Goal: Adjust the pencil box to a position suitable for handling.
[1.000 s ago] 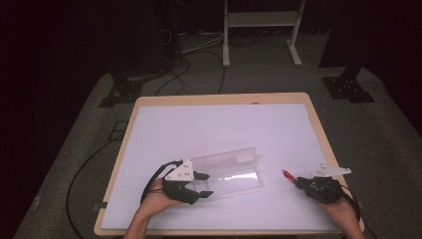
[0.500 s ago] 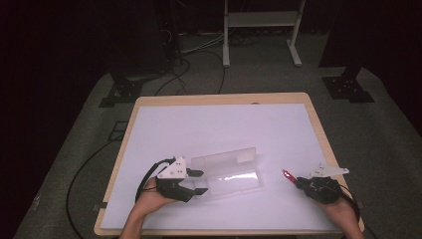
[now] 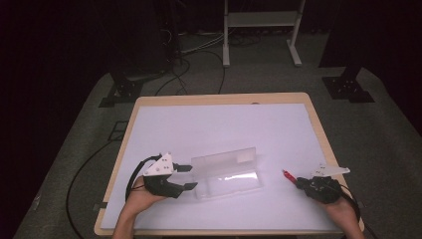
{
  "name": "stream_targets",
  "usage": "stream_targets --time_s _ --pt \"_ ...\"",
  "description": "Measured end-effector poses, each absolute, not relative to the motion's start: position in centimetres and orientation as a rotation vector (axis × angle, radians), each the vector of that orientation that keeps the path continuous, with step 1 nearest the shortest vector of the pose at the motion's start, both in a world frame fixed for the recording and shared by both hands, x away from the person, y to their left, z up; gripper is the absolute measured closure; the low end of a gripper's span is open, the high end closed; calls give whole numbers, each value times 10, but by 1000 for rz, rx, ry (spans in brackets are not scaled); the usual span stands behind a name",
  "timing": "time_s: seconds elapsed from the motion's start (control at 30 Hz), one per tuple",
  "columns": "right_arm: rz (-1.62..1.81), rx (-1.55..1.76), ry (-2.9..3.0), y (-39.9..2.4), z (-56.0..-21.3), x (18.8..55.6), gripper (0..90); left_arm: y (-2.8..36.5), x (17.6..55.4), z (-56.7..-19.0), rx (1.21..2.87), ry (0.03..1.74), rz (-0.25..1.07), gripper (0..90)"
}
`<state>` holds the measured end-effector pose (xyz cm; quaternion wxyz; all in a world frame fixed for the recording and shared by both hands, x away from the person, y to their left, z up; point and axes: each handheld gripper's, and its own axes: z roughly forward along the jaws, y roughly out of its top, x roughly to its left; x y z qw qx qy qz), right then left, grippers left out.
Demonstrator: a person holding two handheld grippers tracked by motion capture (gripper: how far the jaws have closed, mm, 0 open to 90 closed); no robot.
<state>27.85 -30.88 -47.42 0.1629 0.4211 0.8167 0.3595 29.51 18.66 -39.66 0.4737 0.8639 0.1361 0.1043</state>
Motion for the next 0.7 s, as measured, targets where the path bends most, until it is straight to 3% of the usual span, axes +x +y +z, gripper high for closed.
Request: stream_targets --time_s 0.7 --pt "1189 1176 2367 -307 -456 280 792 214 296 -395 2078 414 286 388"
